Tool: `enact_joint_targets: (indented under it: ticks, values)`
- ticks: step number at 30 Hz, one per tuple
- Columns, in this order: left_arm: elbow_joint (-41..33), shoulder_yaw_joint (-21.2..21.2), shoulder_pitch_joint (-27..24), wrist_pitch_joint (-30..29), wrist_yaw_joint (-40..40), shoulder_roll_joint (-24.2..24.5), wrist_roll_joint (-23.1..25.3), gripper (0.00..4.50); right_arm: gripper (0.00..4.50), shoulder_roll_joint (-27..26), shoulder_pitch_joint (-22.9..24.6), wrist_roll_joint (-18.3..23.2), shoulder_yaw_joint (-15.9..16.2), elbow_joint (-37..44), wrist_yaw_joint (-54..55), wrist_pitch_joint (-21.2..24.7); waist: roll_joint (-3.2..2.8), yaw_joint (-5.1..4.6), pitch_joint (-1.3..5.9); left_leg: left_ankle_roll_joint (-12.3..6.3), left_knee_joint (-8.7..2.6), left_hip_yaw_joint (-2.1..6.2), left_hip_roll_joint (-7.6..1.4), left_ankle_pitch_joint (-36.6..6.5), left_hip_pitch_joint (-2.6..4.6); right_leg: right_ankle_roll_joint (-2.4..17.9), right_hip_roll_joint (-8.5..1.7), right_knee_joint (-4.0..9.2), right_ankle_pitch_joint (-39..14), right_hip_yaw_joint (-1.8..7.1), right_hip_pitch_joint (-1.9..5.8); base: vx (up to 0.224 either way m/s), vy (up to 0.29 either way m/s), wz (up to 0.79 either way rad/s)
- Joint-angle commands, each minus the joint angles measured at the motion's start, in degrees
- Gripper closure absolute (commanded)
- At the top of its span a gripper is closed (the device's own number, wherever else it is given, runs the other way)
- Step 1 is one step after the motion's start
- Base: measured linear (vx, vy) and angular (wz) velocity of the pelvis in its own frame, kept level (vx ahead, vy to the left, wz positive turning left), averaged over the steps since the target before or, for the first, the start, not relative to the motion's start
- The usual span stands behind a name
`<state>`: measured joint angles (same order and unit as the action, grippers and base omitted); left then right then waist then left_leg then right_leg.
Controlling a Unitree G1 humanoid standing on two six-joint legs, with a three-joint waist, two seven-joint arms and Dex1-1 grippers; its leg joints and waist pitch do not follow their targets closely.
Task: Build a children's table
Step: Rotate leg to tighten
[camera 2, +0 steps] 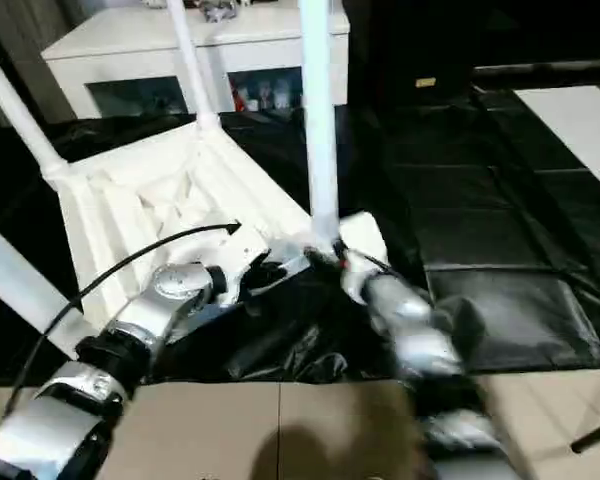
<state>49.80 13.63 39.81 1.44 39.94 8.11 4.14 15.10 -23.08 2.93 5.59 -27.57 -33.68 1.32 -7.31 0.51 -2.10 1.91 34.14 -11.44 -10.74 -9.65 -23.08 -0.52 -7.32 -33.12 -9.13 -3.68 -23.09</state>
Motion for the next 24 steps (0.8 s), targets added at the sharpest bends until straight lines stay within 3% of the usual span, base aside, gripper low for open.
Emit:
enact_joint_targets:
  ticks: [1, 2, 6, 7, 9, 10, 12, 13, 14, 17, 18, 20, 23, 24]
  values:
    - [-2.11, -1.95, -1.60, 3.69, 1.80, 0.31, -2.59, 4.23, 0.73, 1.05, 0.85, 2.12, 0.90, 4.10, -5.07, 0.75, 1.76, 0.43, 3.86, -6.79, -4.19, 1.10, -1.42, -16.14, 0.76, 10.19, -0.99, 3.94, -15.38, 0.61, 2.74, 0.000, 0.000, 0.00]
    - [-4.03, -2.17, -2.61, 3.14, 3.95, 0.68, -3.71, 3.95, 0.71, 2.10, 1.61, 2.91, 0.70, 5.50, -6.55, 0.92, 1.58, 0.49, 3.81, -6.85, -4.14, 1.09, -1.43, -16.11, 0.78, 10.69, -1.03, 3.84, -15.40, 0.60, 2.70, 0.000, 0.000, 0.00]
    - [-18.19, -0.11, -9.79, -4.19, 14.42, 6.17, -7.05, 3.80, 0.71, 4.69, 3.56, 5.80, 0.91, 10.08, -11.43, 2.06, 1.25, 0.74, 4.15, -7.31, -4.27, 1.24, -2.12, -14.29, 0.91, 12.81, -1.04, 3.08, -11.68, 0.59, 2.80, 0.000, 0.000, 0.00]
    - [-21.77, -0.19, -11.54, -6.78, 15.79, 7.22, -8.40, 3.62, 0.71, 4.69, 3.62, 6.06, 1.02, 10.51, -11.69, 2.31, 1.03, 0.52, 3.96, -7.67, -4.34, 1.22, -2.08, -13.63, 0.62, 13.03, -0.85, 2.87, -10.99, 0.55, 2.65, 0.000, 0.000, 0.00]
    - [-28.93, -0.52, -15.16, -11.71, 18.13, 9.24, -11.57, 3.44, 0.71, 4.77, 3.91, 6.68, 1.21, 11.89, -12.56, 3.30, 1.07, 0.51, 4.00, -7.24, -4.34, 1.08, -2.18, -14.00, 1.03, 13.69, -0.81, 2.71, -10.41, 0.69, 2.51, 0.000, 0.000, 0.00]
    - [-31.88, -0.46, -16.70, -13.55, 18.85, 10.18, -12.70, 3.44, 0.71, 4.65, 3.91, 6.84, 1.39, 12.19, -12.86, 3.53, 1.68, 0.85, 3.99, -7.00, -4.39, 0.99, -2.25, -14.10, 1.13, 14.08, -0.88, 2.55, -10.85, 0.75, 2.46, 0.000, 0.000, 0.00]
    - [-37.13, -0.23, -19.64, -17.29, 20.13, 12.24, -14.52, 3.30, 0.71, 4.18, 3.60, 6.23, 1.61, 12.18, -12.77, 3.65, 1.22, 0.89, 3.84, -6.30, -4.50, 0.90, -2.27, -14.78, 1.43, 13.57, -0.66, 2.70, -12.40, 0.83, 2.03, 0.000, 0.000, 0.00]
    - [-42.26, 0.00, -22.90, -21.03, 20.37, 15.11, -14.81, 3.17, 0.71, 3.61, 2.93, 6.00, 1.88, 11.74, -12.72, 3.62, 1.58, 0.82, 3.50, -5.51, -4.73, 0.79, -2.14, -16.47, 1.41, 12.89, -0.45, 3.10, -14.34, 0.88, 1.87, 0.000, 0.000, 0.00]
    - [-44.74, -0.33, -24.63, -22.71, 19.84, 16.39, -14.91, 3.06, 0.71, 3.26, 2.43, 5.96, 2.06, 11.42, -12.64, 3.63, 1.29, 1.08, 3.49, -4.55, -4.86, 0.89, -2.25, -17.57, 1.60, 12.31, -0.60, 3.03, -15.34, 1.00, 1.79, 0.000, 0.000, 0.00]
    - [-48.84, -1.42, -27.25, -25.70, 18.96, 17.91, -15.57, 2.88, 0.71, 2.82, 1.87, 6.14, 2.28, 11.29, -12.54, 3.89, 1.25, 1.02, 3.07, -2.21, -5.29, 0.92, -2.12, -21.01, 1.90, 10.51, -0.40, 3.43, -19.17, 1.15, 1.45, 0.000, 0.000, 0.00]
    - [-53.47, -3.22, -29.77, -29.06, 18.23, 19.10, -16.62, 2.88, 0.71, 2.45, 1.54, 6.36, 2.32, 11.60, -12.14, 4.03, 1.24, 1.17, 3.13, -1.27, -5.24, 0.82, -2.10, -22.16, 2.27, 10.11, -0.39, 3.49, -19.95, 1.28, 1.20, 0.000, 0.000, 0.00]
    - [-56.97, -6.64, -32.34, -31.24, 17.15, 20.38, -17.93, 2.64, 0.71, 1.53, 0.91, 6.16, 2.05, 11.31, -10.63, 3.50, 1.26, 1.04, 2.93, -0.88, -5.55, 0.99, -2.04, -22.27, 1.85, 9.59, -0.43, 3.55, -20.55, 1.24, 1.44, 0.000, 0.000, 0.00]
    - [-60.02, -10.00, -34.85, -33.60, 16.41, 21.94, -19.96, 2.60, 0.71, 0.63, 0.24, 5.27, 1.52, 10.46, -8.21, 3.29, 1.33, 0.90, 2.82, 0.19, -5.65, 1.05, -1.84, -23.76, 2.03, 9.00, -0.23, 3.61, -21.69, 1.23, 1.17, 0.000, 0.000, 0.00]
    - [-61.63, -11.16, -36.14, -34.68, 16.41, 22.99, -20.79, 2.41, 0.71, 0.26, -0.04, 4.95, 1.19, 10.01, -7.20, 3.21, 1.44, 0.84, 2.76, 0.32, -5.69, 1.06, -1.80, -24.19, 1.99, 8.68, -0.18, 3.65, -22.28, 1.22, 1.19, 0.000, 0.000, 0.00]
